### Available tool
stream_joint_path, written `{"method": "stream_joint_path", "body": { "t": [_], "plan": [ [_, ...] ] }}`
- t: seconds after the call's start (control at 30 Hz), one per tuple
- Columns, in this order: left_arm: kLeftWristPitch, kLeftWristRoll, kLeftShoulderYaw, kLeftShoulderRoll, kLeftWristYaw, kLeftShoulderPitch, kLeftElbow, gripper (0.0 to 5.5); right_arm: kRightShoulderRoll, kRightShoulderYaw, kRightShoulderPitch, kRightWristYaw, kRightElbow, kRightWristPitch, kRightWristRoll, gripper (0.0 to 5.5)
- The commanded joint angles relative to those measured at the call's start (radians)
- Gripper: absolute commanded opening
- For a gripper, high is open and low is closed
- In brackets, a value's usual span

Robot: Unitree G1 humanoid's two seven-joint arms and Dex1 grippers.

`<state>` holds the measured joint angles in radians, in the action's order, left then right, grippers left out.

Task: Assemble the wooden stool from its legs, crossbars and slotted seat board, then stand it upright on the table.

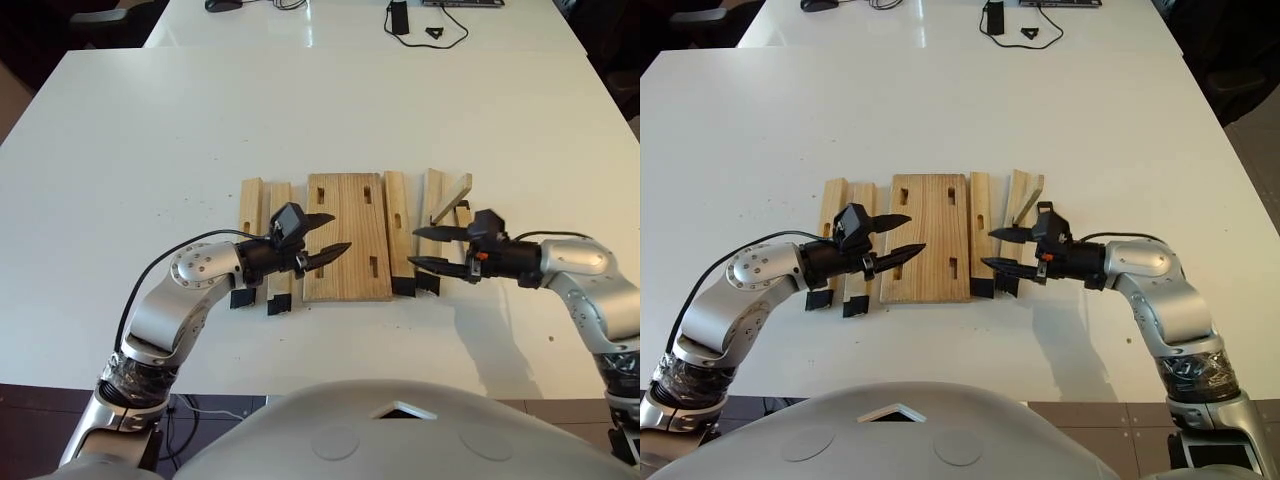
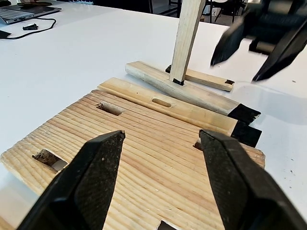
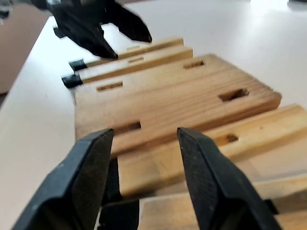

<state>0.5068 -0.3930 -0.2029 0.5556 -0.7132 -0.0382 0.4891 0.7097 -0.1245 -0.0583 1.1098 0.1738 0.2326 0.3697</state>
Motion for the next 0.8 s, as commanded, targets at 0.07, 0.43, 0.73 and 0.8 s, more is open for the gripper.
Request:
{"method": "stream_joint_path", "body": {
  "t": [0.07,0.43,0.73,0.8],
  "plan": [
    [-0.013,0.024,-0.021,-0.014,0.011,-0.007,-0.008,2.89,0.026,-0.04,0.026,0.023,-0.176,-0.127,-0.122,2.44],
    [-0.042,0.058,-0.025,-0.043,0.059,-0.068,-0.002,2.89,0.131,0.109,0.0,0.106,-0.084,-0.1,0.001,2.44],
    [-0.062,0.091,-0.017,-0.052,0.104,-0.138,0.021,2.89,0.057,0.174,-0.131,-0.273,0.16,0.227,-0.037,3.24],
    [-0.064,0.096,-0.013,-0.051,0.114,-0.154,0.027,2.89,0.027,0.173,-0.169,-0.343,0.263,0.341,-0.007,3.42]
  ]
}}
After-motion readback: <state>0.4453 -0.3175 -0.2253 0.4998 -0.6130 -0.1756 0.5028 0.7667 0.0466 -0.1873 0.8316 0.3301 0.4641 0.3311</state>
